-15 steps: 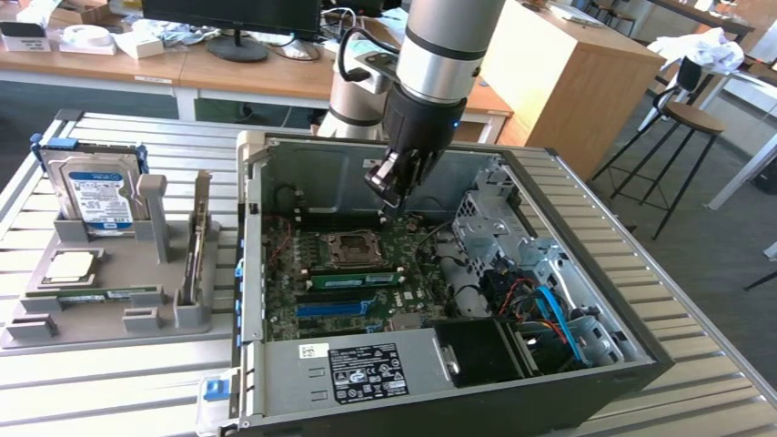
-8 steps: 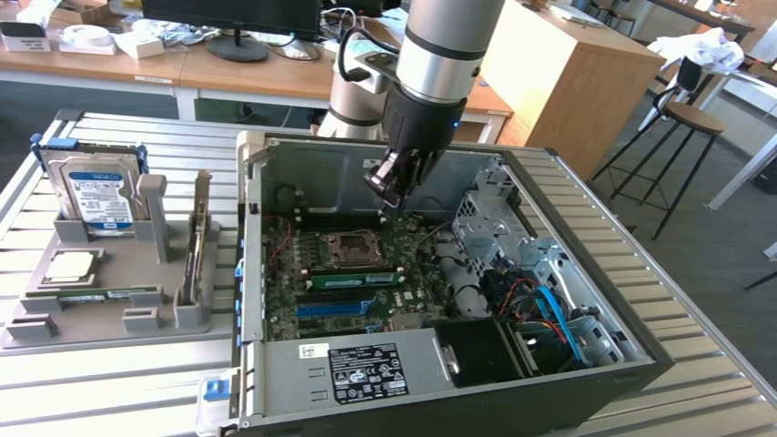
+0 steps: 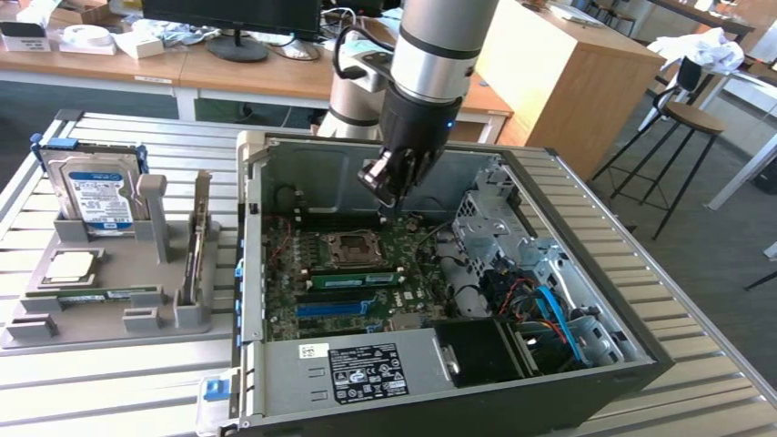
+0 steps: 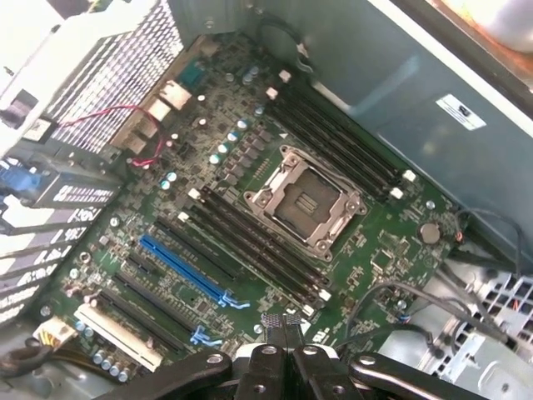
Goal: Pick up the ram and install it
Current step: 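Press down the ram until it locks into place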
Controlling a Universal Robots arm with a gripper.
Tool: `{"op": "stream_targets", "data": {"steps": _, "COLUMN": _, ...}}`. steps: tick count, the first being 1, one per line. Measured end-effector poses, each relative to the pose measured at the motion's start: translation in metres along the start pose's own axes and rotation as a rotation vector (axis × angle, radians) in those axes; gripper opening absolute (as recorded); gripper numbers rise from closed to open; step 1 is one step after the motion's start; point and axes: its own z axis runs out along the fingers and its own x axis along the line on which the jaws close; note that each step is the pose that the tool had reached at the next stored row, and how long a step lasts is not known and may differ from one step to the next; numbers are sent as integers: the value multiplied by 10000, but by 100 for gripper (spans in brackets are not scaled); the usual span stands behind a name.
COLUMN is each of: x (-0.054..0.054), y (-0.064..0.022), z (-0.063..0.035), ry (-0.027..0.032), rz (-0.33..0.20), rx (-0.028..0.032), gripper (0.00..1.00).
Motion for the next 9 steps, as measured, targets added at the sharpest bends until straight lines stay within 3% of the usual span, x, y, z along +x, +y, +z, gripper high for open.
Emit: {"op": "stream_targets", "data": {"steps": 9, "x": 6, "y": 5, "z": 6, "ry": -4, "rz": 1088, "rx": 53, "gripper": 10}}
